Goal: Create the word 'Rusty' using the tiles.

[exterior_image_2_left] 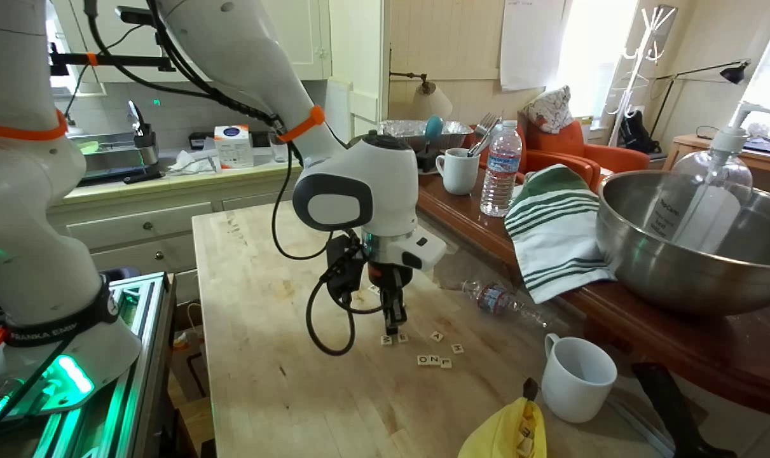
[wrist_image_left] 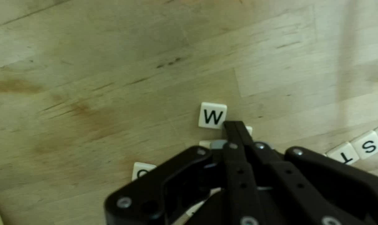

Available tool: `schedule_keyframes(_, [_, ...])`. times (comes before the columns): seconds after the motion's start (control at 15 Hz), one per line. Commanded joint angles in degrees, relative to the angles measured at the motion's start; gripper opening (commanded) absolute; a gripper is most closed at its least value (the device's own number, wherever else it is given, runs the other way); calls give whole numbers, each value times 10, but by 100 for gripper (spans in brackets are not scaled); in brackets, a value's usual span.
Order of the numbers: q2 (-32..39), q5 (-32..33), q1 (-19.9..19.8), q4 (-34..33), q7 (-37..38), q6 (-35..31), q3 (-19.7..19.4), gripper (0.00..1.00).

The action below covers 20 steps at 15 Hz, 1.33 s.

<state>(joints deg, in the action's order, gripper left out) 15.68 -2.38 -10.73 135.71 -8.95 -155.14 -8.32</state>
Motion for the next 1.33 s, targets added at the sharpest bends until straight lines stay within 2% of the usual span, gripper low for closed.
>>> schedule_keyframes(0.0, [13, 39, -4, 0, 5, -17, -20, 0])
schedule_keyframes(0.27, [24, 61, -7, -10, 11, -28, -37, 0])
schedule_keyframes(0.93, [-67, 39, -12, 22, -37, -1, -10, 0])
schedule_keyframes(1.0, [-73, 31, -13, 24, -51, 1, -2, 20])
schedule_keyframes(1.27, [-85, -9, -14, 30, -147, 11, 34, 49])
